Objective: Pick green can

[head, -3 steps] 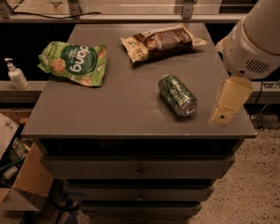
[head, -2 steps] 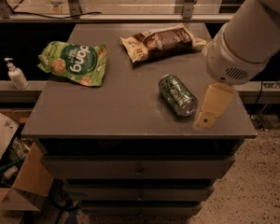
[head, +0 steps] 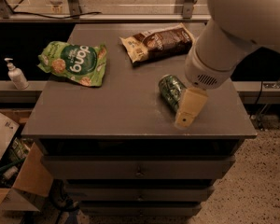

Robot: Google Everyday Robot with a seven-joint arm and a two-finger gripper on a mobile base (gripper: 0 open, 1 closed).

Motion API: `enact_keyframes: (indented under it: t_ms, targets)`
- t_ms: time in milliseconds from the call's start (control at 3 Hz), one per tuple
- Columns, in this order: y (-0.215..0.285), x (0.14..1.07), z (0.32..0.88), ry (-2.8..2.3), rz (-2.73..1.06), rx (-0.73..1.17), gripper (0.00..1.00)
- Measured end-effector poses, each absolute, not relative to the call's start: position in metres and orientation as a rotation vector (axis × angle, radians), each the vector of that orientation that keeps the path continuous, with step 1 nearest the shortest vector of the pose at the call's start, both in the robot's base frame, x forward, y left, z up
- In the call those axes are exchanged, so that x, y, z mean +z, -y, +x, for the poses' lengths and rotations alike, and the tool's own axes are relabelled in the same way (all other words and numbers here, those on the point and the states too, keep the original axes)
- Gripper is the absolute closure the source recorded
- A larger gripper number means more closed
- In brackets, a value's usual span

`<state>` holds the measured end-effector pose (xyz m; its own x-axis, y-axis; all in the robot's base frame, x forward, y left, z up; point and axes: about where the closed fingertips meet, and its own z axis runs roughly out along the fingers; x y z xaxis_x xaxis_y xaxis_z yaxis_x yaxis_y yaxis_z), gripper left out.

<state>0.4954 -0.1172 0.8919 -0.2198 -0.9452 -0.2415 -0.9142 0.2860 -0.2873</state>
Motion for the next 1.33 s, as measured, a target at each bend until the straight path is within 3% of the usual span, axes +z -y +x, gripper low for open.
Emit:
enact_keyframes:
  t_ms: [667, 1000, 1333]
  targets:
    - [0.121, 0.853, 0.529, -2.294, -1.624, -0.109, 0.00]
    - [0.123, 0.839, 0.537, -2.333, -1.606, -0.097, 0.10]
    - [0.122, 0.832, 0.540, -2.352, -1.594, -0.085, 0.29]
